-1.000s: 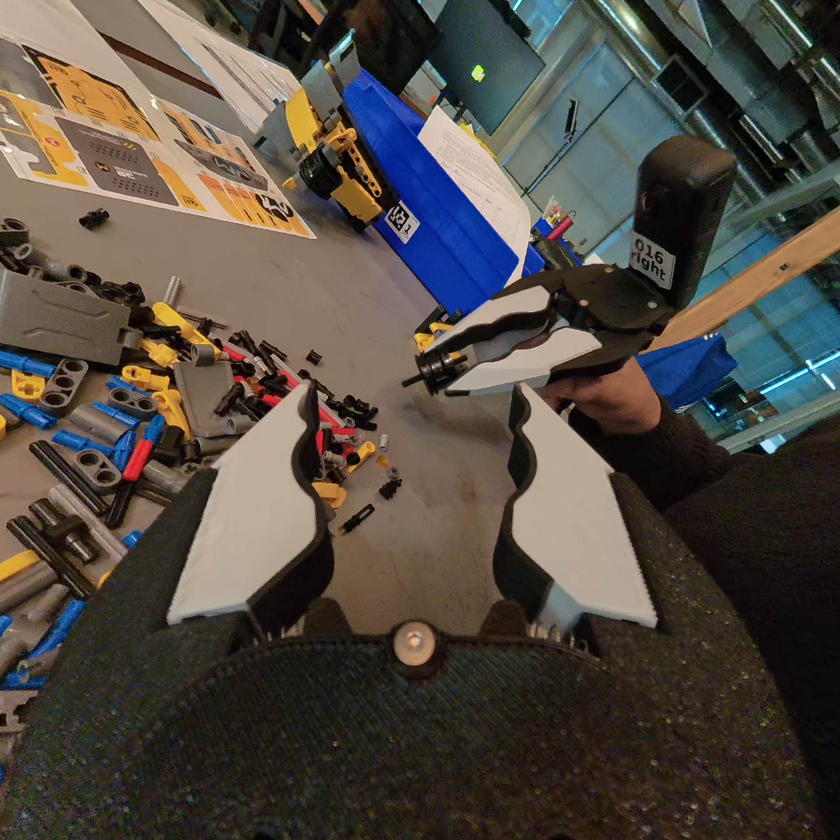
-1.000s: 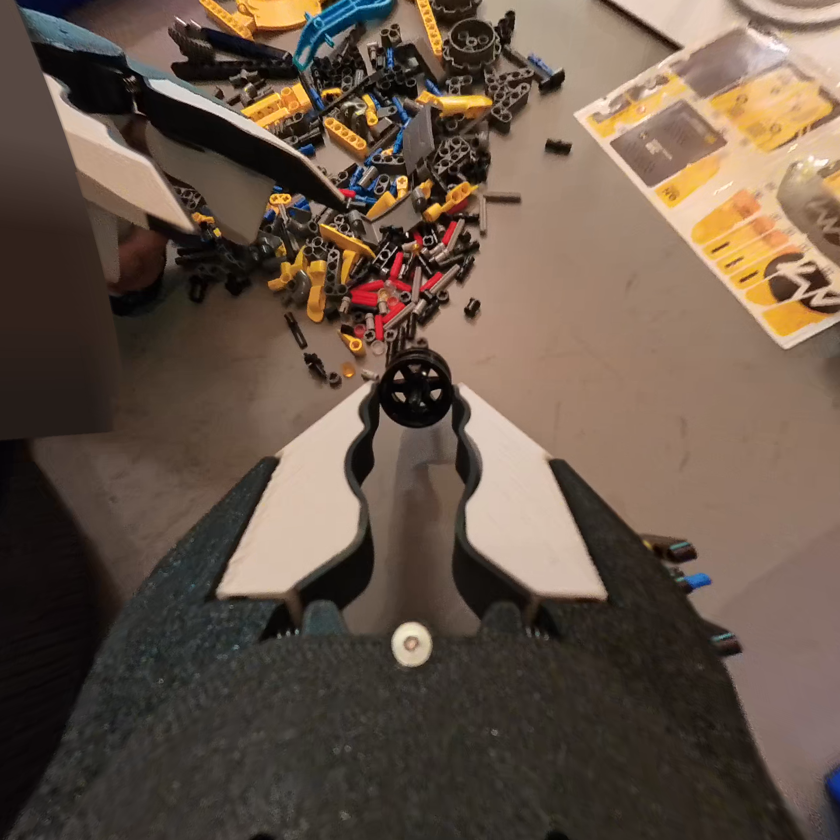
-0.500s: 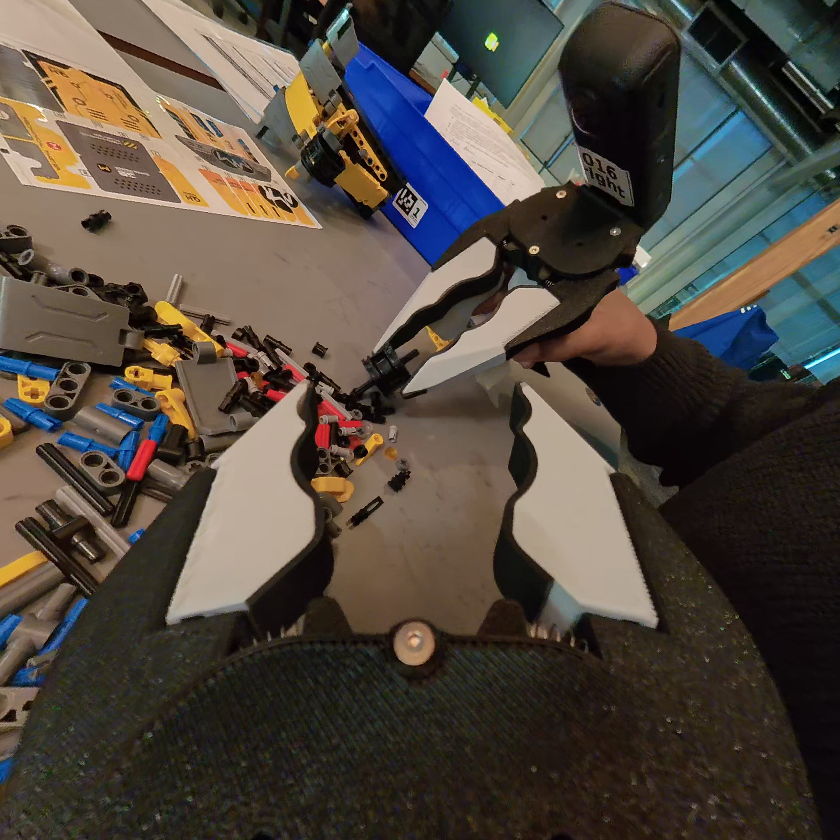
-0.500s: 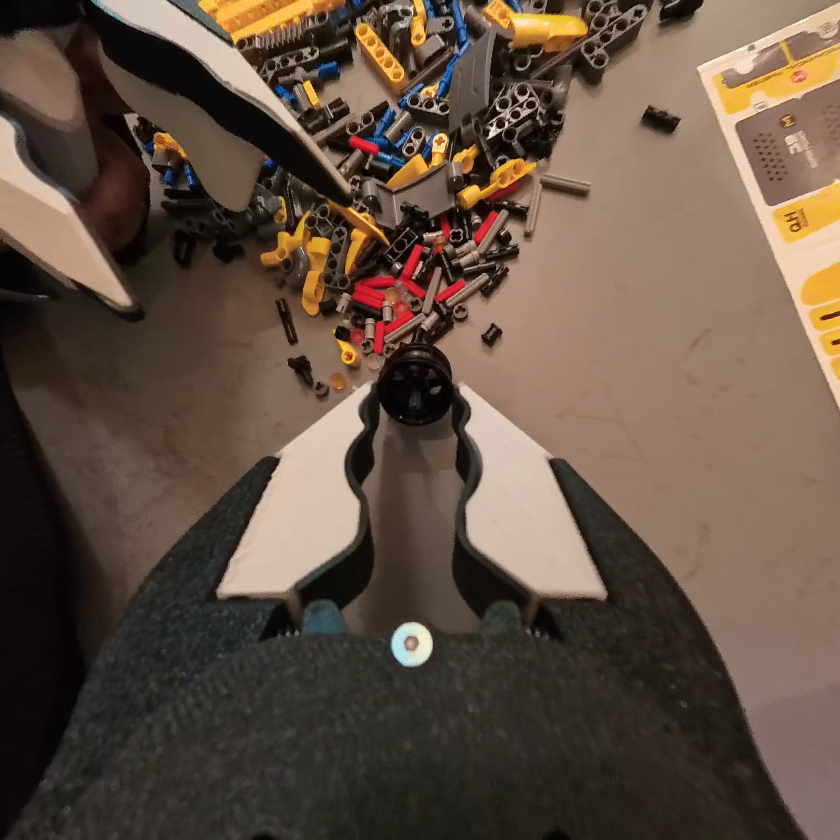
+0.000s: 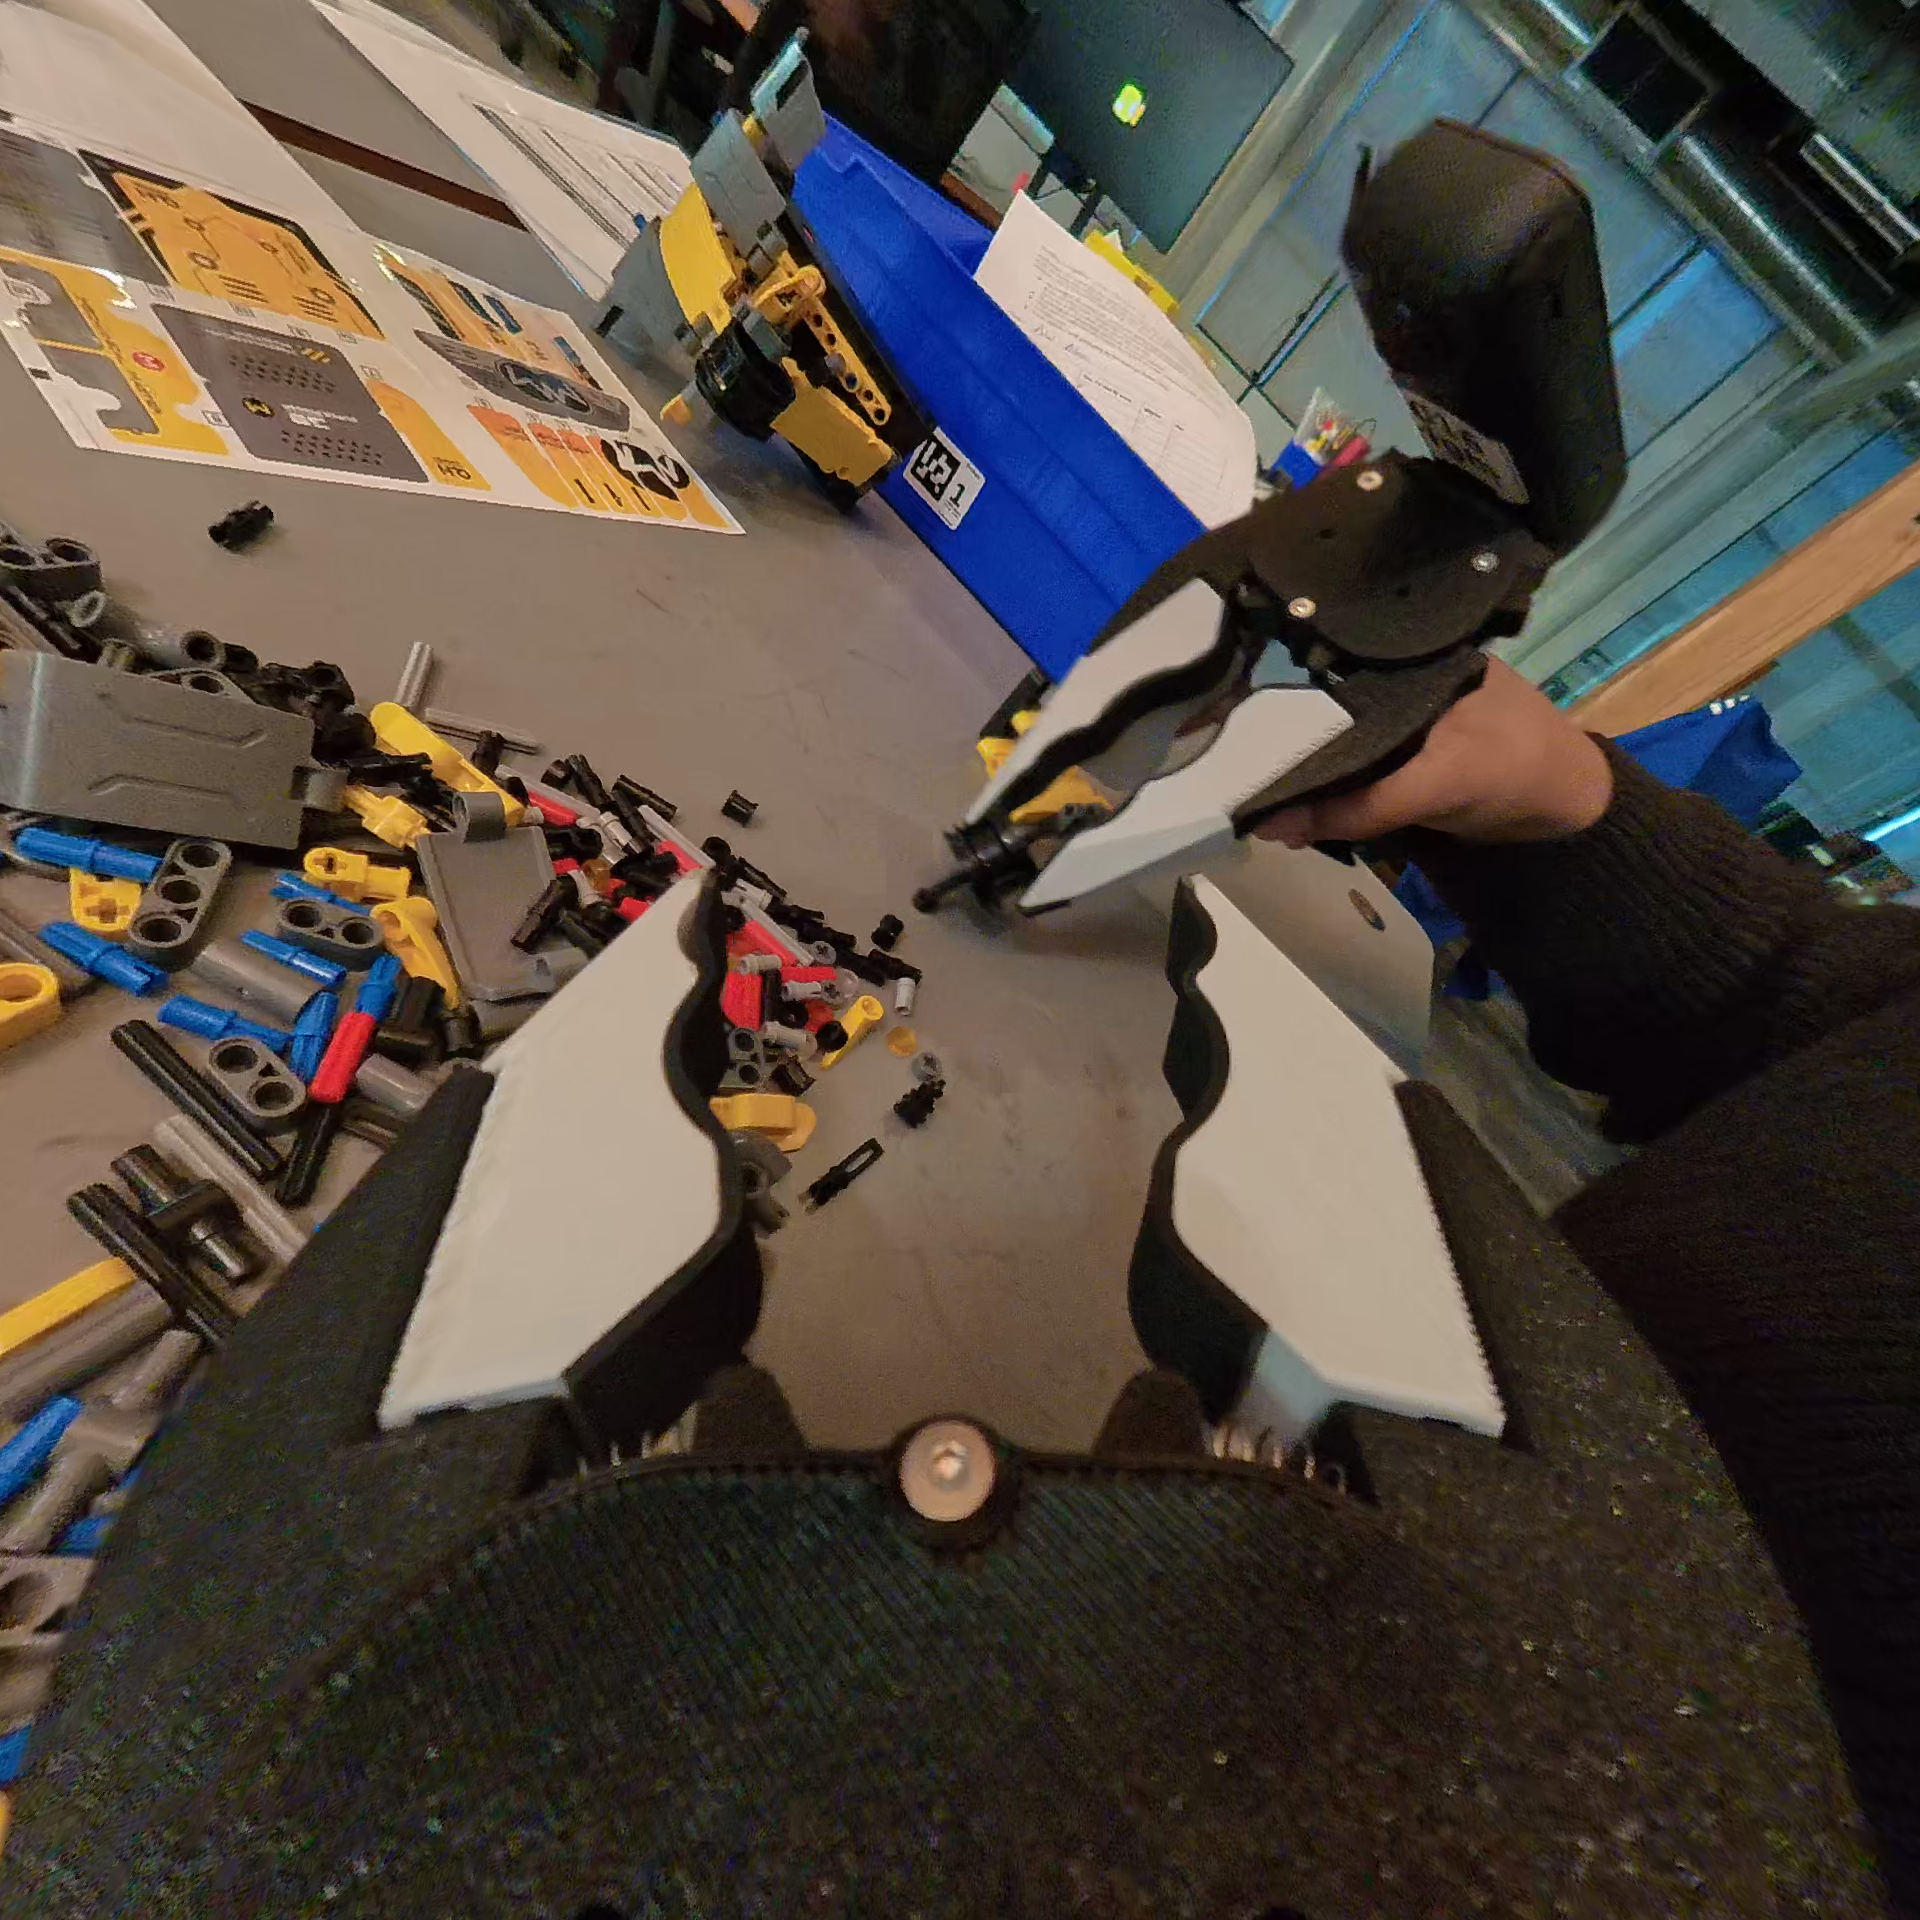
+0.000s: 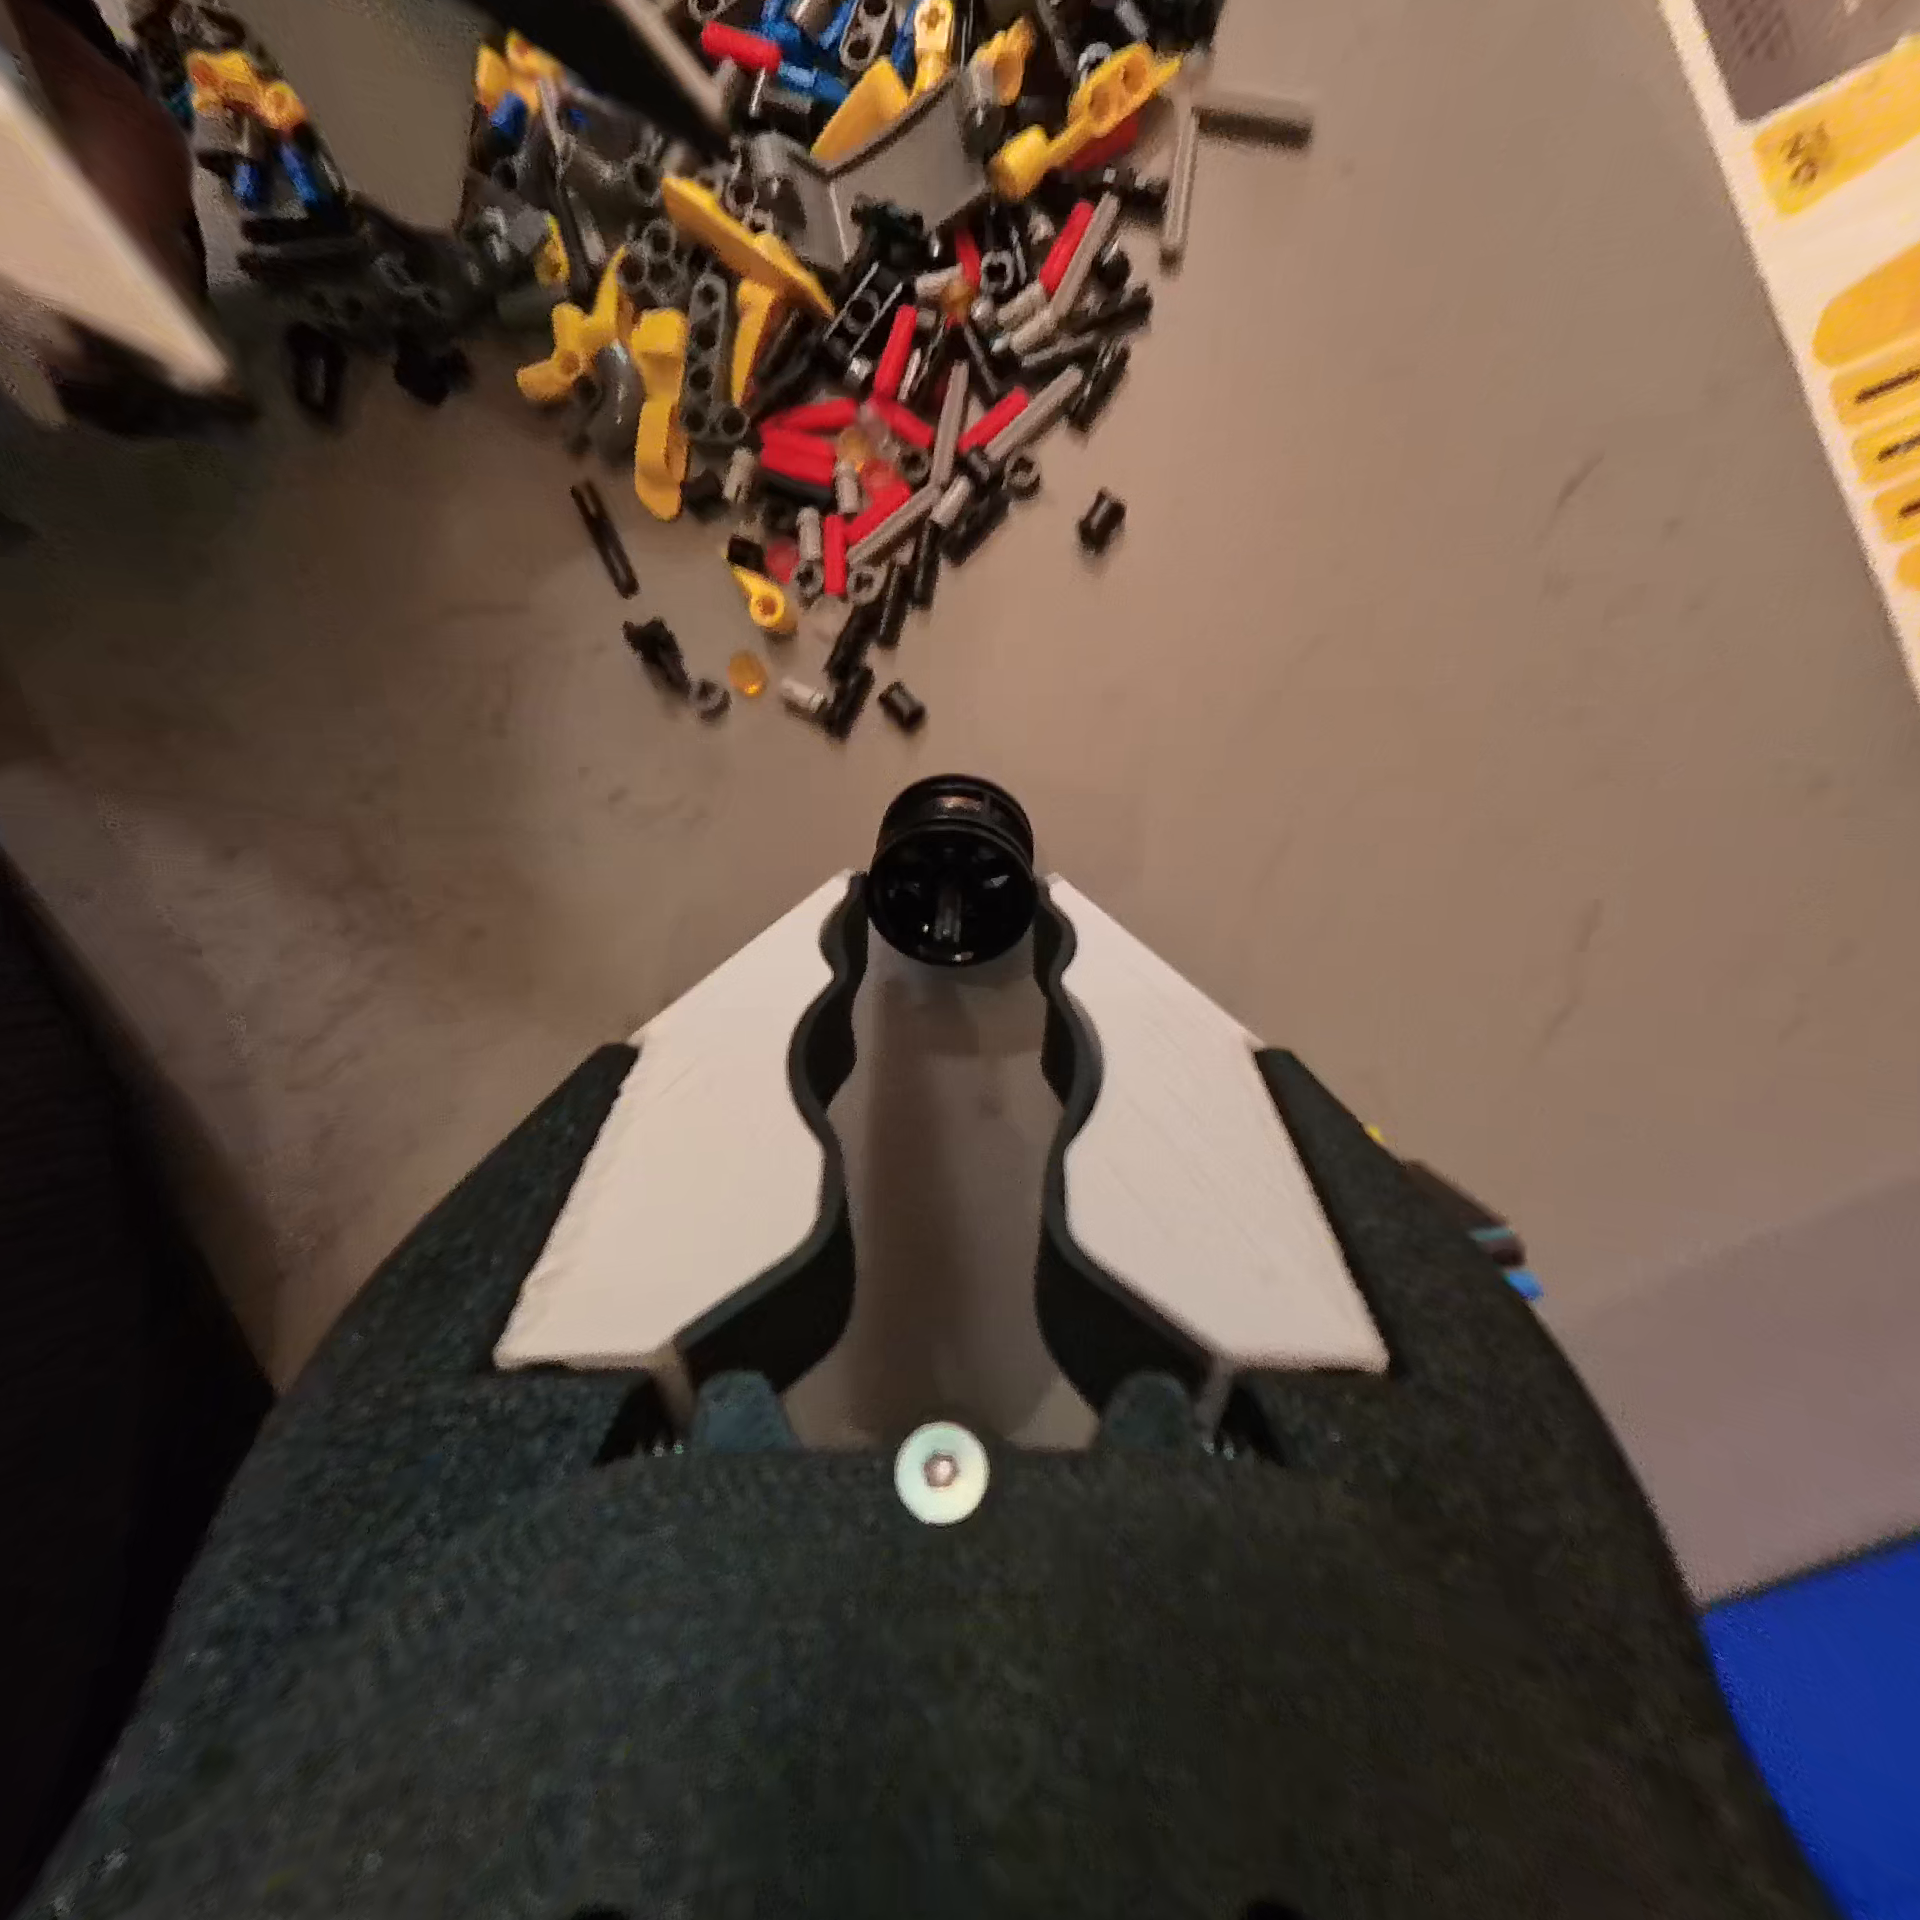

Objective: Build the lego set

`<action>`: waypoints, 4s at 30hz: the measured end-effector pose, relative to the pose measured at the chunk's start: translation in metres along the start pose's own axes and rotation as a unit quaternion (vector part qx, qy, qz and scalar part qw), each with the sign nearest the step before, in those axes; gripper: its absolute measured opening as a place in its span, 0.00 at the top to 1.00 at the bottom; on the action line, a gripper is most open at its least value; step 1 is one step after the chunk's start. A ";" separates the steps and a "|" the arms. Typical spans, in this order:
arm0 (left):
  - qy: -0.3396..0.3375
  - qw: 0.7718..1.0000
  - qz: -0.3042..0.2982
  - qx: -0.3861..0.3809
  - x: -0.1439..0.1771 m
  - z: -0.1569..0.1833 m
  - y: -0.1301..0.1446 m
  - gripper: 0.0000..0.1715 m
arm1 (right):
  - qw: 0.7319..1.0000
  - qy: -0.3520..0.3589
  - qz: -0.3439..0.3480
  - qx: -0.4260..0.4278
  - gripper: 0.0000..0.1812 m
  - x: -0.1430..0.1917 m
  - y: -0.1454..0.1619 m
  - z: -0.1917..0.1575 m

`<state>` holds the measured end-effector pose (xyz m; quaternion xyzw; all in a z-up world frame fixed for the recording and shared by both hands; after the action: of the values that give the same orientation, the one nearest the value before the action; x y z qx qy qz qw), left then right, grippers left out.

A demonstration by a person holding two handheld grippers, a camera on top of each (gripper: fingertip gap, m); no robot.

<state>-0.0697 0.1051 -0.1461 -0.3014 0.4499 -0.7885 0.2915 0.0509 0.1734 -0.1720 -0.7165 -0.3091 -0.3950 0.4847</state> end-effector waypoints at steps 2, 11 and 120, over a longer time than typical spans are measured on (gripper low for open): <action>-0.021 1.000 0.003 -0.009 0.004 -0.004 -0.002 0.53 | 1.000 -0.004 -0.004 -0.010 0.83 0.005 0.013 -0.008; -0.065 0.996 0.050 -0.045 0.019 -0.009 -0.016 0.54 | 0.998 -0.046 0.008 -0.044 0.83 0.023 0.076 -0.069; 0.132 0.990 -0.057 0.002 0.044 0.079 0.053 0.71 | 0.986 0.015 -0.039 0.164 0.82 0.031 0.063 -0.083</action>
<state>-0.0301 0.0086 -0.1506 -0.2189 0.4656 -0.8374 0.1848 0.0959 0.0763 -0.1553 -0.6086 -0.3906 -0.3682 0.5844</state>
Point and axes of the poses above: each gripper's, where its closed fingertips meet, x back along the fingers, y out of its underside, z = x × y across the jaws, the point moved 4 cm from there along x, back along the fingers, and after that the axes turned 11 degrees about -x, right-handed, at the moved point
